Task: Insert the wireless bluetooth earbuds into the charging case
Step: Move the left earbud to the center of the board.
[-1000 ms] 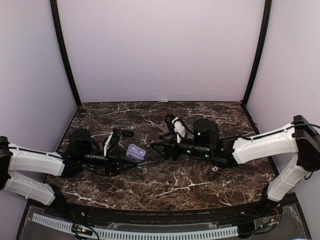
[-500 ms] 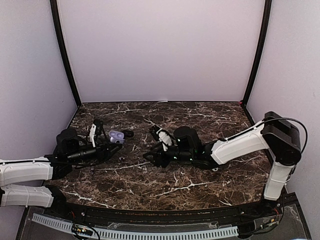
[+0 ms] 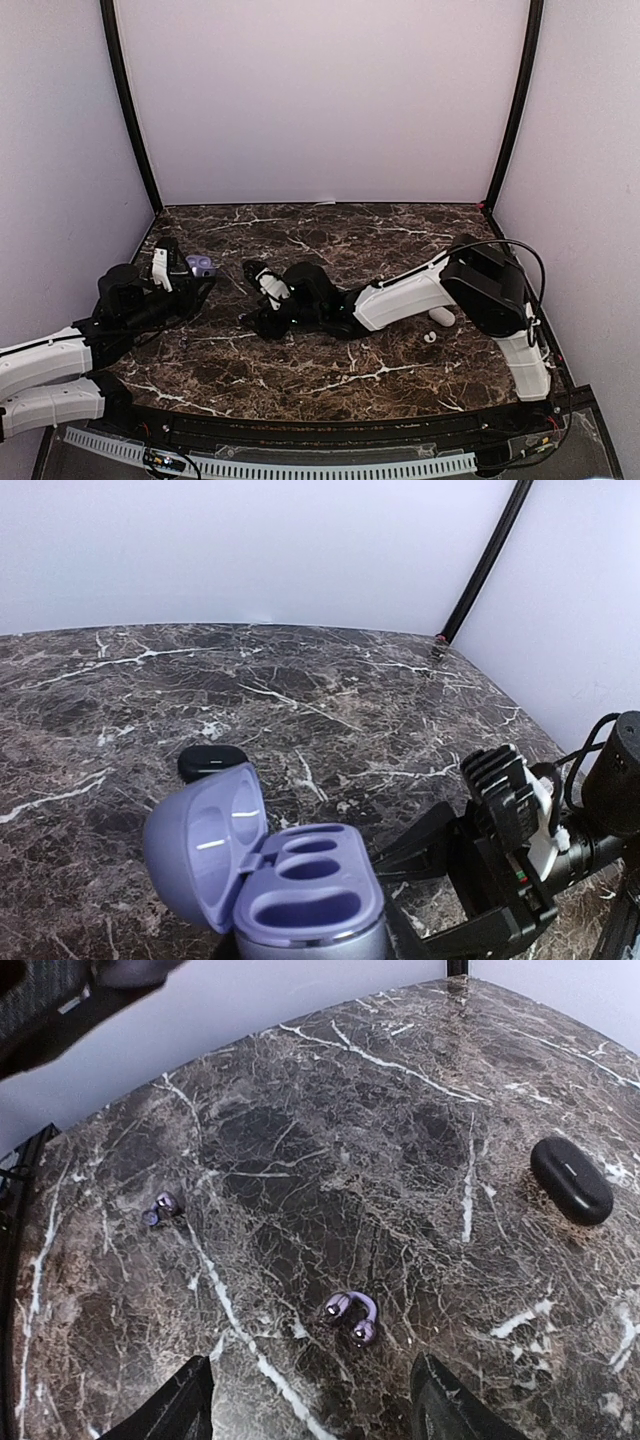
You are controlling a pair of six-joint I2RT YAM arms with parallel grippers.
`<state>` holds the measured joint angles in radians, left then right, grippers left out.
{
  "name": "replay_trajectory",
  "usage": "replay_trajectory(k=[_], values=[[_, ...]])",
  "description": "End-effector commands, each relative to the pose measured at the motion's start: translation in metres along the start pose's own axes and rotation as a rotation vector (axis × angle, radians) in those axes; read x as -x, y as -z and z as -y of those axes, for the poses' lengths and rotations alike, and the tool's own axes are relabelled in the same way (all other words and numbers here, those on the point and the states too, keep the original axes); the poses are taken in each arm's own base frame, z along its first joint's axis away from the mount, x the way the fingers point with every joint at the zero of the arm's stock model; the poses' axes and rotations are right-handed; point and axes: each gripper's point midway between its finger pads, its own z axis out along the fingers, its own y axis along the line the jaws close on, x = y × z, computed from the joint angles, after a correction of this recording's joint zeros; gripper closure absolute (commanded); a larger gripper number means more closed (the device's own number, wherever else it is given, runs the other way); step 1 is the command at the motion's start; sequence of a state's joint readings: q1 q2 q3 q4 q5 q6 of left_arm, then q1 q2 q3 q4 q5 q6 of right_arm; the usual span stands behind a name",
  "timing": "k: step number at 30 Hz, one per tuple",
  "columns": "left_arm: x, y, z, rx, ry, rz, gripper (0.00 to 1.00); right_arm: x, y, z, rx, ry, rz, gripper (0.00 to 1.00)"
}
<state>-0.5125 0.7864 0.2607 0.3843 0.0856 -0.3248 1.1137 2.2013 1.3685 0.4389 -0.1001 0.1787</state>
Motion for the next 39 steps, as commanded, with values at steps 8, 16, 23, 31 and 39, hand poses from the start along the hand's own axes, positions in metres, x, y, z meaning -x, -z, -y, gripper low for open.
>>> replay_trajectory(k=[8,16,23,31,39], values=[[0.003,0.017,-0.018,0.094,-0.057,0.066,0.80,-0.025,-0.051,0.017,-0.116,0.130,-0.099,0.33],[0.004,0.021,-0.021,0.108,-0.066,0.083,0.80,-0.039,-0.068,0.023,-0.138,0.185,-0.144,0.34],[0.003,0.020,-0.020,0.102,-0.073,0.081,0.81,-0.049,-0.082,0.020,-0.128,0.225,-0.180,0.37],[0.001,0.020,-0.020,0.102,-0.076,0.076,0.80,-0.054,-0.084,0.016,-0.100,0.193,-0.187,0.61],[-0.002,0.019,-0.017,0.078,-0.082,0.067,0.80,-0.059,-0.050,0.016,-0.102,0.119,-0.183,0.74]])
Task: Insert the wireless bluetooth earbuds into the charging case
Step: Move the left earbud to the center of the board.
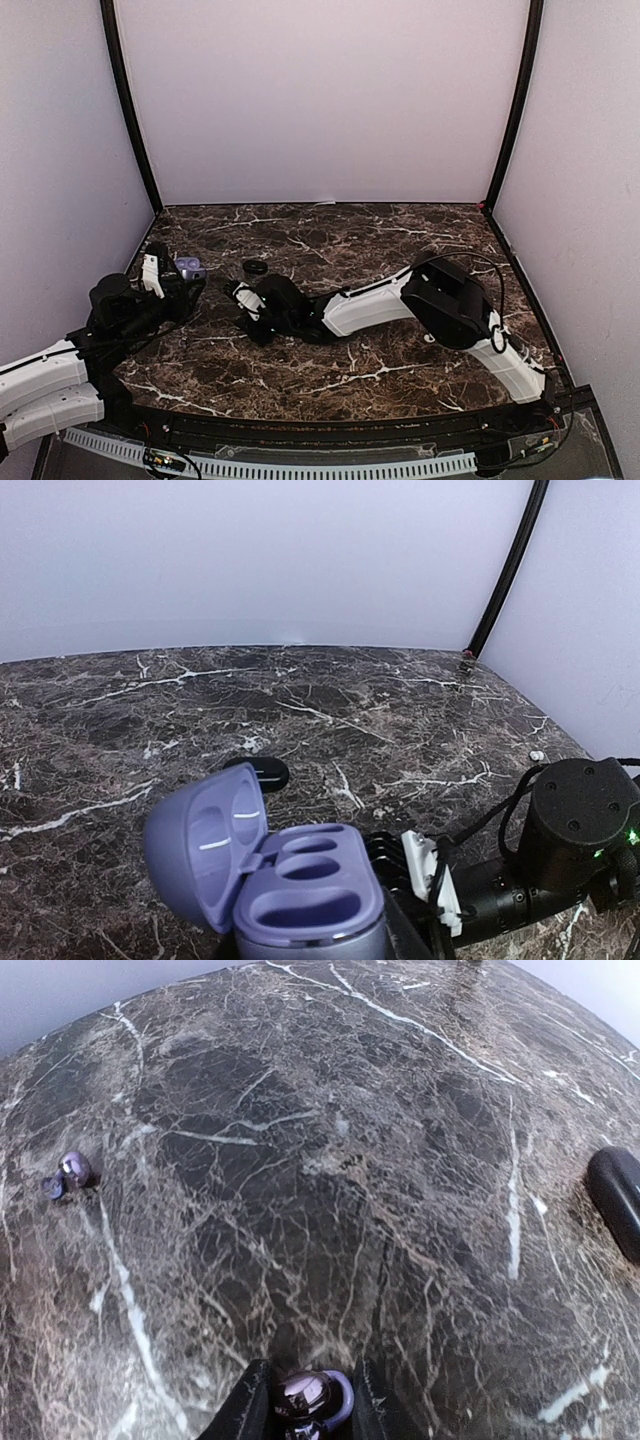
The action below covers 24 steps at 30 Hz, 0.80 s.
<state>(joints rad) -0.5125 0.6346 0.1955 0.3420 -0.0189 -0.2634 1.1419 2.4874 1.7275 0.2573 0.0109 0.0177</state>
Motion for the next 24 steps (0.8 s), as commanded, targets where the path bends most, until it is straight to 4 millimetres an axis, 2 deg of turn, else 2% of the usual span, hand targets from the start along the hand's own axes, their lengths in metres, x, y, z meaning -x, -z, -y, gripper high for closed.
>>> replay_trajectory(k=[1,8,14,16,19,24], values=[[-0.006,0.000,0.001,-0.020,-0.021,-0.006,0.81,-0.031,0.027,0.001,-0.006,-0.053,-0.081,0.74],[-0.009,-0.004,0.017,-0.110,-0.033,-0.022,0.81,-0.047,0.096,0.009,-0.064,-0.114,-0.076,0.76],[-0.011,-0.006,0.025,-0.157,-0.039,-0.036,0.81,-0.095,0.151,0.026,-0.178,-0.166,-0.150,0.76],[-0.011,-0.006,0.024,-0.151,-0.035,-0.033,0.81,-0.104,0.162,0.027,-0.184,-0.179,-0.158,0.69],[-0.010,-0.006,0.020,-0.131,-0.028,-0.030,0.81,-0.095,0.168,0.023,-0.163,-0.184,-0.134,0.53],[-0.008,-0.005,0.010,-0.069,-0.010,-0.023,0.81,-0.058,0.161,0.006,-0.092,-0.147,-0.047,0.48]])
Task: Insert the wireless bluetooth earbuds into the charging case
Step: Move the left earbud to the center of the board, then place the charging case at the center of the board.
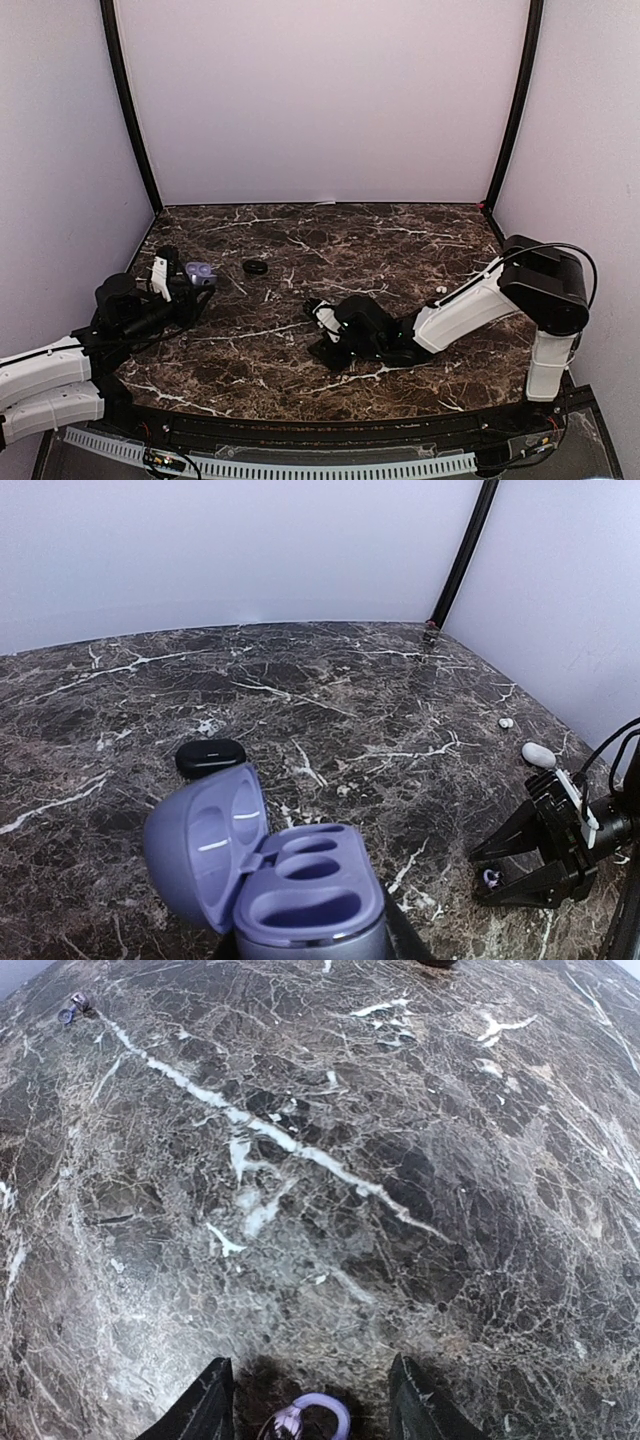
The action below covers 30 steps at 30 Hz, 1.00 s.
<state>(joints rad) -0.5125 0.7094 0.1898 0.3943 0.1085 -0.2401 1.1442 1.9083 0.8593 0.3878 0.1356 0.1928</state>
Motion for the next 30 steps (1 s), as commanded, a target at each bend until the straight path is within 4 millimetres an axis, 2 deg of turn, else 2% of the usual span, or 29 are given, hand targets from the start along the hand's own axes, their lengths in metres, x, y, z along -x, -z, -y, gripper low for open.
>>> replay_trajectory(k=[1,5,7,10,13,17,21,25,30], values=[[0.008,0.004,-0.012,0.065,0.017,0.039,0.81,0.046,0.004,-0.025,0.071,0.026,0.125,0.47],[0.013,0.009,-0.024,0.142,0.045,0.056,0.82,0.078,-0.001,-0.058,0.156,0.071,0.215,0.43],[0.013,0.010,-0.028,0.170,0.058,0.053,0.83,0.088,-0.011,-0.072,0.201,0.080,0.234,0.42],[0.008,0.008,-0.025,0.145,0.073,0.032,0.83,0.102,-0.020,-0.087,0.237,0.086,0.258,0.42],[0.002,0.003,-0.003,0.016,0.082,-0.001,0.83,0.117,-0.013,-0.090,0.249,0.070,0.312,0.41],[-0.007,0.004,0.038,-0.236,0.048,-0.019,0.83,0.114,0.003,-0.082,0.246,0.063,0.327,0.40],[-0.008,0.010,0.066,-0.411,0.028,-0.033,0.82,0.108,0.023,-0.079,0.295,0.048,0.315,0.41],[-0.007,0.016,0.088,-0.551,0.029,-0.039,0.82,0.109,0.047,-0.083,0.372,0.032,0.323,0.44],[-0.013,0.015,0.103,-0.659,0.057,-0.091,0.82,0.124,0.075,-0.086,0.406,0.035,0.371,0.48]])
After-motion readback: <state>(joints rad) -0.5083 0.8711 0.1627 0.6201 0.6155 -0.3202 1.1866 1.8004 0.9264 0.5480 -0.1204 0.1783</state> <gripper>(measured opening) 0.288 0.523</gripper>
